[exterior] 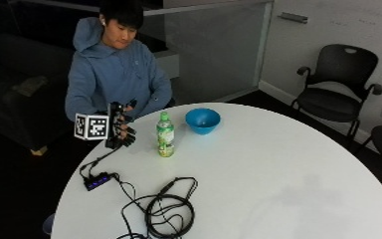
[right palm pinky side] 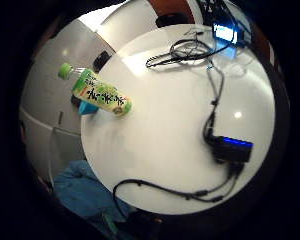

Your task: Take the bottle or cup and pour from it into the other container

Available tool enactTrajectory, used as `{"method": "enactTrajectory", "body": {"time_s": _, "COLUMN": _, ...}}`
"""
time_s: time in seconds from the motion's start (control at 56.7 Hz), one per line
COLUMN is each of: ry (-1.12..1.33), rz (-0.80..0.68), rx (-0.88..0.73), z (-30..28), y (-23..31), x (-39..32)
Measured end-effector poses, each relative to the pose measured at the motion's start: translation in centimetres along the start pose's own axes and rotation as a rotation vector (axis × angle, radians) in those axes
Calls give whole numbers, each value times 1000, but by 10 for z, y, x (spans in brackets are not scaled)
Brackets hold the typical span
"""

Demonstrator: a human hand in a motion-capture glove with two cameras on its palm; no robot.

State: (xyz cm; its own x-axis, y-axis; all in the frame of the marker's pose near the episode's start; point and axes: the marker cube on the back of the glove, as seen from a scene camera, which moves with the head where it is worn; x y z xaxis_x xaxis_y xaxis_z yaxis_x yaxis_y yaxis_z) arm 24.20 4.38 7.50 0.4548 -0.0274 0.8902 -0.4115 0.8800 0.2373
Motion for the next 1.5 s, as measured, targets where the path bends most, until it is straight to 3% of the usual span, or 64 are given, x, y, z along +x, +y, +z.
{"method": "enactTrajectory", "body": {"time_s": 0.247, "ry": -217, "rz": 65, "rx": -26, "z": 51, "y": -19, "x": 38}}
{"method": "enactTrajectory", "body": {"time_s": 0.511, "ry": -284, "rz": 22, "rx": -99, "z": 110, "y": -37, "x": 33}}
{"method": "enactTrajectory", "body": {"time_s": 0.846, "ry": -297, "rz": 4, "rx": 62, "z": 163, "y": -61, "x": 14}}
{"method": "enactTrajectory", "body": {"time_s": 1.128, "ry": 220, "rz": -86, "rx": -196, "z": 187, "y": -77, "x": -45}}
{"method": "enactTrajectory", "body": {"time_s": 1.499, "ry": 1067, "rz": -170, "rx": -574, "z": 221, "y": -107, "x": -114}}
